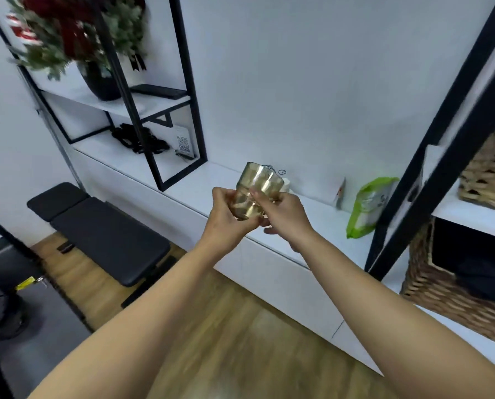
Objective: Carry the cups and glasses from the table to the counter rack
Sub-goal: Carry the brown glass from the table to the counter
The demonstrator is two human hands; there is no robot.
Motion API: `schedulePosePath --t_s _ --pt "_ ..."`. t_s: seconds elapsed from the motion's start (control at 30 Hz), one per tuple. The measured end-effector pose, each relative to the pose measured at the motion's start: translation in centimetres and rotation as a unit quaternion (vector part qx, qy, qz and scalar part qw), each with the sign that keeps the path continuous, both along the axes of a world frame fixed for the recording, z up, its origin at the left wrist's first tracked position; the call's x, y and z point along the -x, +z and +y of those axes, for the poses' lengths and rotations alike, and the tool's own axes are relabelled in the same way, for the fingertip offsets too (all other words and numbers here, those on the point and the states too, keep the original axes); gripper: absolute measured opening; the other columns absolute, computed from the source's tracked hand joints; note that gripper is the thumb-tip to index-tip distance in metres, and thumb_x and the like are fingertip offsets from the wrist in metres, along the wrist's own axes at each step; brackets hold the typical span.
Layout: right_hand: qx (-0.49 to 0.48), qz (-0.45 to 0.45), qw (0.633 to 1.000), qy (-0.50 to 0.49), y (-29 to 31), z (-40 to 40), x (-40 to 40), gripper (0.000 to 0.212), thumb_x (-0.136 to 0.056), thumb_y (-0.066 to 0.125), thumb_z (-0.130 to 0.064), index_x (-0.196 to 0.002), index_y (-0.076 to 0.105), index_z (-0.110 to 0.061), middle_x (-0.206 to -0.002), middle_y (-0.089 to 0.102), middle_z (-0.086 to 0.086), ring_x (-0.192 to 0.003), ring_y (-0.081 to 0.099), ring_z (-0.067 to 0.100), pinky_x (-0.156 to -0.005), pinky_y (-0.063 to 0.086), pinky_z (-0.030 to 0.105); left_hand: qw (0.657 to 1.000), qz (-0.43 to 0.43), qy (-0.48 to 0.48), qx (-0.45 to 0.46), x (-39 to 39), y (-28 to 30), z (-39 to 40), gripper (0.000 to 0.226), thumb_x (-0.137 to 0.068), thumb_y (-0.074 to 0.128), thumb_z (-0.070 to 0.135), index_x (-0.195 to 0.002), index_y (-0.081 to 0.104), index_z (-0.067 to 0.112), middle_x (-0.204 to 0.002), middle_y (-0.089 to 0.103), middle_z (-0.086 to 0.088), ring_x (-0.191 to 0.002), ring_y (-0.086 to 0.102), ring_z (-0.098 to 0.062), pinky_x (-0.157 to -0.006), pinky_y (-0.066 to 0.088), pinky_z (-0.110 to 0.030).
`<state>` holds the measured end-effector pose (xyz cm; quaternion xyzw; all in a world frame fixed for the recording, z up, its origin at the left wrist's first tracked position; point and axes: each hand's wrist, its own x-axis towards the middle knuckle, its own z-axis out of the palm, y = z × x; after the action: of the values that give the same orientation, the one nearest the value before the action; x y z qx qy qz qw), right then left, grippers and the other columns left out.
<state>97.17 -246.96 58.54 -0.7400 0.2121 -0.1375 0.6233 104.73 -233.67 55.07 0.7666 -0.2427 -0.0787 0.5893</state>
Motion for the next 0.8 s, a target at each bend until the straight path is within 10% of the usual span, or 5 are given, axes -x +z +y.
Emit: schedulePosePath --t_s 0.2,0.47,0.67,0.8 --pt "0.037 0.029 0.998 -0.050 -1.3 -4.9 -10.1 0.063 -0.079 0.068 -0.072 -0.101 0.065 -0.013 -0.079 0.066 -0.002 -0.069 0.066 0.020 -0.051 0.062 0.037 1.000 0.002 0.014 0.007 -10.4 -0.7 -3.8 0.064 -0.078 0.086 0.008 -0.126 0.047 0.020 -0.105 0.064 0.004 -0.075 0.061 0.010 -0.068 0.048 -0.009" --pt "0.259 -0.043 0.965 0.031 -2.0 -14.3 -25.1 0.041 -0.103 0.054 -0.034 -0.142 0.050 -0.023 -0.138 0.047 0.005 -0.126 0.050 0.027 -0.106 0.043 0.042 0.997 0.038 0.054 0.047 -25.5 1.4 -11.7 0.061 -0.071 0.090 0.026 -0.122 0.055 0.025 -0.116 0.066 0.006 -0.096 0.066 0.000 -0.082 0.054 -0.023" --pt "0.347 0.003 0.934 0.091 -1.5 -18.1 -32.7 0.069 -0.091 0.069 -0.034 -0.151 0.036 -0.020 -0.145 0.044 0.002 -0.132 0.039 0.021 -0.093 0.041 0.032 0.998 0.037 0.002 0.048 -33.7 2.3 -16.2 0.067 -0.077 0.089 0.019 -0.134 0.053 0.021 -0.130 0.063 -0.002 -0.115 0.066 -0.026 -0.094 0.057 -0.045" --pt "0.323 -0.005 0.944 0.070 -1.5 -20.6 -36.9 0.070 -0.086 0.074 -0.043 -0.147 0.041 -0.028 -0.138 0.051 -0.002 -0.125 0.051 0.014 -0.099 0.048 0.040 0.998 -0.004 -0.070 0.000 -38.8 1.7 -18.8 0.069 -0.079 0.088 0.016 -0.137 0.053 0.025 -0.124 0.063 0.013 -0.110 0.064 -0.002 -0.085 0.054 -0.017"
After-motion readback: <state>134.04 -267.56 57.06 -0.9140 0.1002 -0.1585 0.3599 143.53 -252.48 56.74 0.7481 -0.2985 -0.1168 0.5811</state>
